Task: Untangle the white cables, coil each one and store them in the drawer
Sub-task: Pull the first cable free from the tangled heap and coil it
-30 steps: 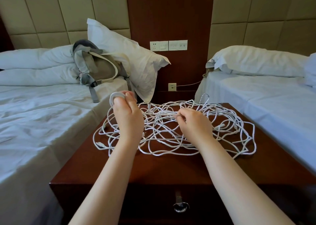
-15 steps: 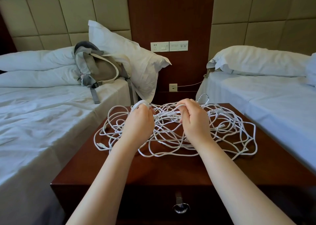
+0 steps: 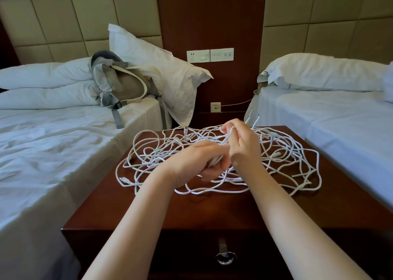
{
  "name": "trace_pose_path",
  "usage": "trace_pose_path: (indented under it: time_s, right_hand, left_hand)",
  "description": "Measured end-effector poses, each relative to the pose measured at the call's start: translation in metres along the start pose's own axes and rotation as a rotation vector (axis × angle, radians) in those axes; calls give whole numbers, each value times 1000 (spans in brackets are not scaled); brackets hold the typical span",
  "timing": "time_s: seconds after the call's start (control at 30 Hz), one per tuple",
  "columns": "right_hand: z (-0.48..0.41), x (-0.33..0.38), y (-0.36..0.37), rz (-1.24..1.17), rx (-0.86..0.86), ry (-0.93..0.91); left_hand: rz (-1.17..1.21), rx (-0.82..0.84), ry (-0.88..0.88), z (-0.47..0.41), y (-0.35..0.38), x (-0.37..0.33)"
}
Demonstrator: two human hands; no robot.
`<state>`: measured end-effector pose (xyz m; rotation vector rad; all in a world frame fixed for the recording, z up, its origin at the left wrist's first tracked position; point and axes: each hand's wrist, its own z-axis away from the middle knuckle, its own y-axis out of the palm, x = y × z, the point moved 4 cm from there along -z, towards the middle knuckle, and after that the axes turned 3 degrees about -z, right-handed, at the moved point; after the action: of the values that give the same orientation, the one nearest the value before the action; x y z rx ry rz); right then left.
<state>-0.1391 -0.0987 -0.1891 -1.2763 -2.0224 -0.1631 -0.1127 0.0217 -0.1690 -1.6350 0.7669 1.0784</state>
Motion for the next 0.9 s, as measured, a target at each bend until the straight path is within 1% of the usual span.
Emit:
trace_pose_path:
  time_s: [0.07, 0.13, 0.2, 0.23, 0.33, 0.4, 0.5, 0.53, 0.6, 0.63, 0.7, 0.8, 0.87, 0.9]
  right_hand:
    - [0, 2, 7, 21, 142, 68]
    - [4, 2, 16, 96, 299, 126]
    - [10, 3, 23, 220, 400, 38]
    - [13, 4, 25, 268, 437, -8]
    - [16, 1, 28, 308, 513, -18]
    - [16, 1, 29, 323, 534, -20]
    - [19, 2, 30, 408, 564, -54]
    - [19, 2, 30, 417, 563, -48]
    - [17, 4, 28, 373, 533, -24]
    - [16, 7, 26, 339, 501, -9]
    - [12, 9, 22, 277, 414, 29]
    - [9, 11, 12, 239, 212, 42]
    - [6, 11, 2, 192, 68, 27]
    - [5, 11, -3, 169, 29, 29]
  left_hand:
    - [147, 35, 84, -3, 0, -3]
    - [333, 21, 137, -5, -4, -4]
    - [508, -21, 221, -6, -10, -7]
    - [572, -67, 278, -5, -16, -9]
    - [658, -289, 438, 1, -40, -15]
    - [676, -469, 478, 7, -56, -13]
    - [689, -724, 469, 11, -72, -4]
    - [690, -779, 456, 12, -75, 0]
    - [678, -834, 417, 13, -78, 6]
    - [661, -835, 401, 14, -79, 7]
    - [626, -774, 377, 14, -78, 7]
    - [478, -644, 257, 14, -69, 7]
    - [396, -518, 175, 14, -59, 6]
    - [381, -445, 143, 14, -54, 6]
